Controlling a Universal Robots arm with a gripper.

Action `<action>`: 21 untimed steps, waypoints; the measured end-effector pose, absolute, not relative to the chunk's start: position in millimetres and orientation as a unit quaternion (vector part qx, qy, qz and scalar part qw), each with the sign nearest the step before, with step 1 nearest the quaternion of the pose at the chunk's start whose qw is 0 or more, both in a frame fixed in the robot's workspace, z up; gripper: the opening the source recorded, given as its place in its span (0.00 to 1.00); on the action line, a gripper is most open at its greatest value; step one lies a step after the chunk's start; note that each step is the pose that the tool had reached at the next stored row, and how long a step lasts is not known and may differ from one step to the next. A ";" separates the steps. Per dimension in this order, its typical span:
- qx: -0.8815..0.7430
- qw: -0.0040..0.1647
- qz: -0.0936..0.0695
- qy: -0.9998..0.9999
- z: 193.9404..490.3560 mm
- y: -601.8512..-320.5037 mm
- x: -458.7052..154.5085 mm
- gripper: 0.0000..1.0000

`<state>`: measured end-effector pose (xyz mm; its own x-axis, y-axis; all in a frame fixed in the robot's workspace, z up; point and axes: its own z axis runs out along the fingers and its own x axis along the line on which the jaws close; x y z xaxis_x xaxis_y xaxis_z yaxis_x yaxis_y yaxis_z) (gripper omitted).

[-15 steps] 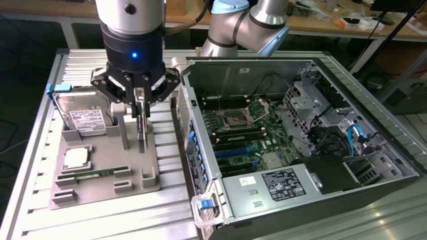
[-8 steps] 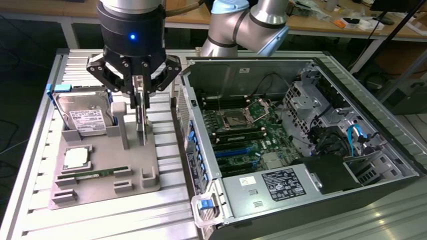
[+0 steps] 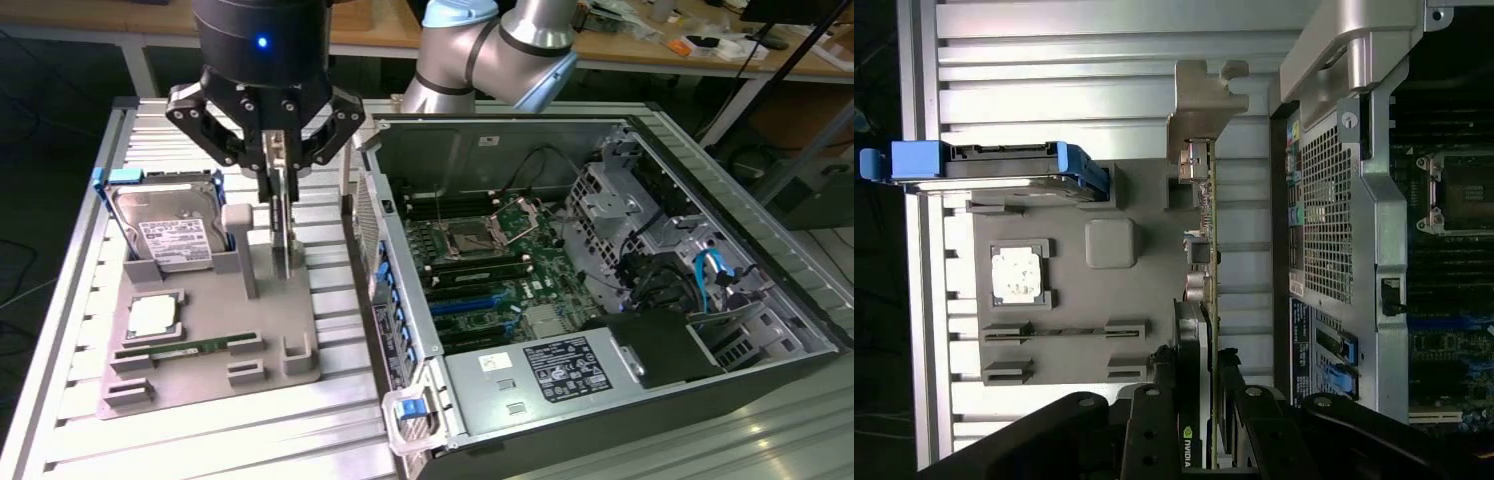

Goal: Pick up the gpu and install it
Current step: 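Pick up the gpu and move the gpu toward the slot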

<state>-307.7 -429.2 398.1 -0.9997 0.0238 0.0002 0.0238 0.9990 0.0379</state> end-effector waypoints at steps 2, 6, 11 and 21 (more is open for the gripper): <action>0.012 0.000 0.019 1.000 402.2 -429.2 -307.7 0.27; 0.012 0.000 0.019 1.000 411.7 -429.2 -307.7 0.27; 0.012 0.000 0.019 1.000 424.8 -429.2 -307.7 0.27; 0.012 0.000 0.019 1.000 444.7 -429.2 -307.7 0.27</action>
